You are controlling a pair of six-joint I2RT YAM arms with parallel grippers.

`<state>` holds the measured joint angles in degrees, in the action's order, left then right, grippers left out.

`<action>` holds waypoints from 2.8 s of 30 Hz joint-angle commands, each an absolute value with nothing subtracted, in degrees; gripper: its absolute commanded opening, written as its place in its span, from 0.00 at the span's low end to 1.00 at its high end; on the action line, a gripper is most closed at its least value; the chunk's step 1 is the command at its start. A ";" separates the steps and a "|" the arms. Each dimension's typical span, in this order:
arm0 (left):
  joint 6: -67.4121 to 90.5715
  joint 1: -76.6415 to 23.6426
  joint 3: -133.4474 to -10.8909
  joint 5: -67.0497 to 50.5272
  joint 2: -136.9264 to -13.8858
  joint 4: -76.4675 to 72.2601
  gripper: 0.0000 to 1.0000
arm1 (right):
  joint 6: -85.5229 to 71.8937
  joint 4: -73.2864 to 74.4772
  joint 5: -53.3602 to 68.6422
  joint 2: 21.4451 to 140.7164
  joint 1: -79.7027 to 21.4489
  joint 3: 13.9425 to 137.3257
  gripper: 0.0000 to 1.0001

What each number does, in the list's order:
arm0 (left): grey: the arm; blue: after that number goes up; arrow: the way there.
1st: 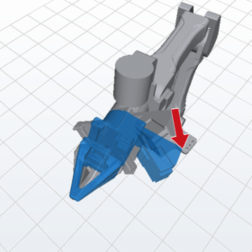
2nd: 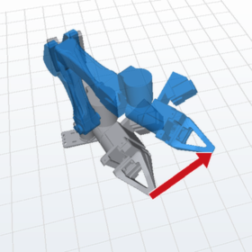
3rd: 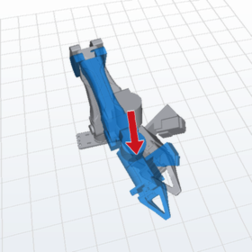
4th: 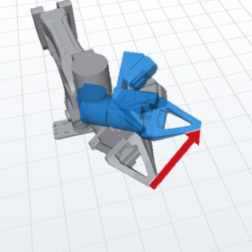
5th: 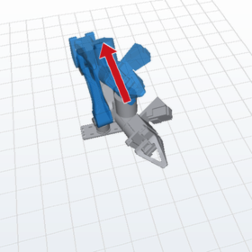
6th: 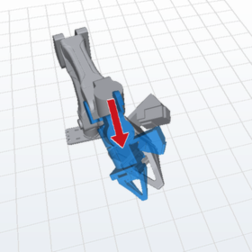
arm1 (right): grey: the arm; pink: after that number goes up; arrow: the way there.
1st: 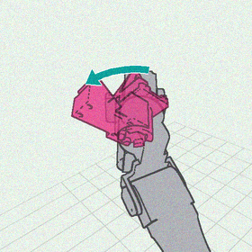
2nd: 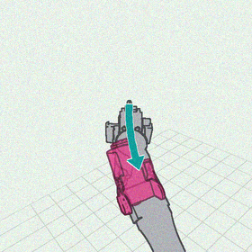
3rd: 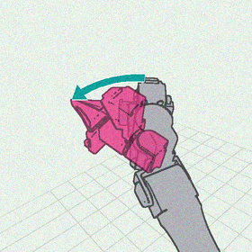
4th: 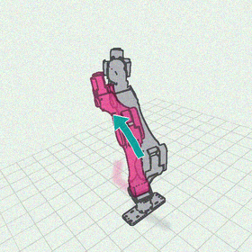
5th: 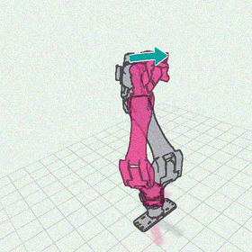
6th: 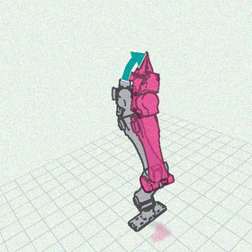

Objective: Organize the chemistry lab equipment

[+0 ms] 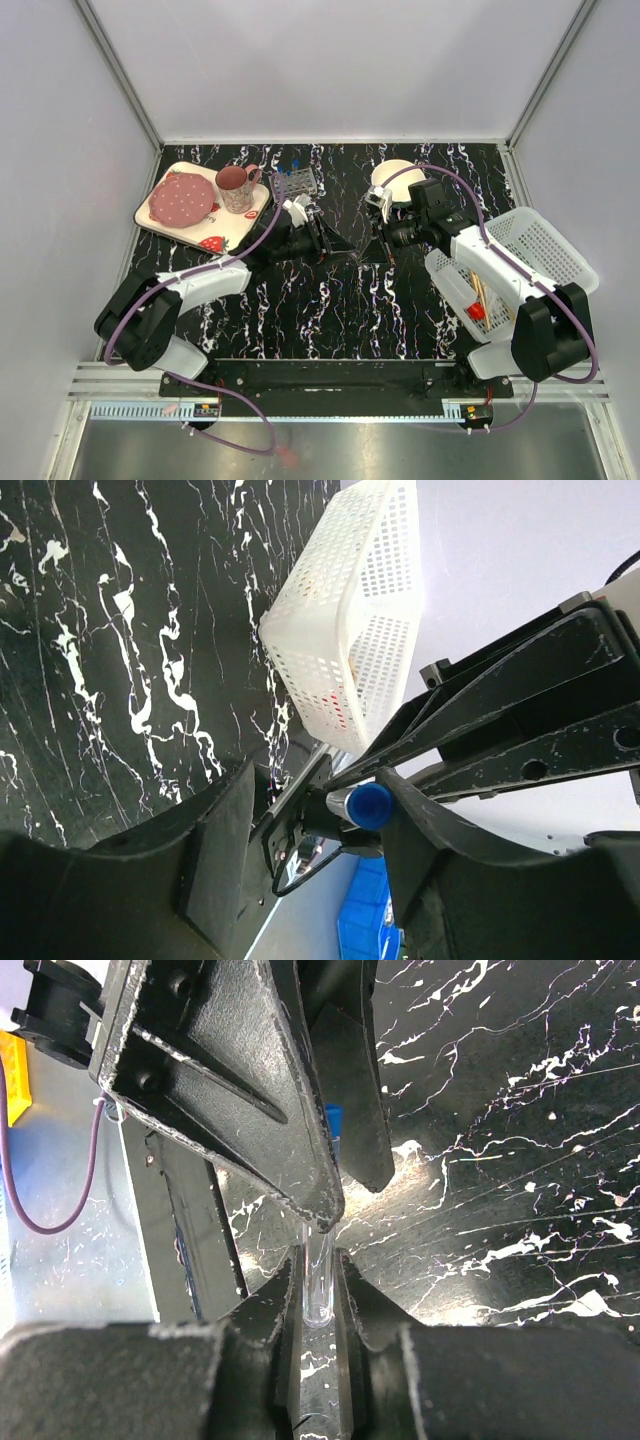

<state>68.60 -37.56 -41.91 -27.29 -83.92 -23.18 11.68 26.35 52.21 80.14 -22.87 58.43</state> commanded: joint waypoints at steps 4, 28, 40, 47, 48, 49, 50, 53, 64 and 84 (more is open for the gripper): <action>62.93 -38.23 -46.76 -24.61 -80.60 -17.06 0.48 | 12.92 25.84 54.67 78.40 -23.03 59.24 0.02; 55.21 -35.87 -46.41 -23.12 -72.08 -5.22 0.09 | 17.92 30.49 53.72 77.17 -23.12 60.81 0.60; 24.97 -23.91 -66.69 5.61 -78.03 16.61 0.09 | 26.20 34.11 45.98 67.68 -16.97 58.63 1.00; 17.67 -22.33 -83.92 12.39 -95.59 17.49 0.09 | 29.18 33.05 48.25 67.67 -16.79 53.00 1.00; 17.49 -21.89 -85.41 13.09 -97.10 17.93 0.09 | 29.79 33.05 48.43 68.02 -16.70 52.13 1.00; 17.40 -21.62 -87.87 13.27 -99.64 18.10 0.09 | 30.23 33.05 48.25 68.11 -16.61 51.86 1.00; 17.32 -21.01 -88.67 13.10 -100.80 18.11 0.09 | 30.58 32.96 47.73 68.12 -16.52 51.59 1.00; 17.05 -19.87 -91.57 13.01 -104.58 18.37 0.09 | 31.38 32.87 47.81 69.86 -16.08 51.50 1.00; 15.47 -17.05 -101.15 12.22 -115.82 19.69 0.10 | 34.10 33.75 46.67 72.07 -14.94 51.50 1.00; 15.12 -15.64 -108.19 11.07 -124.28 21.97 0.11 | 34.80 34.01 46.32 72.68 -13.80 51.50 1.00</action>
<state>16.25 -16.03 -105.43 11.18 -124.25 23.03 33.63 34.33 46.09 72.51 -14.17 51.11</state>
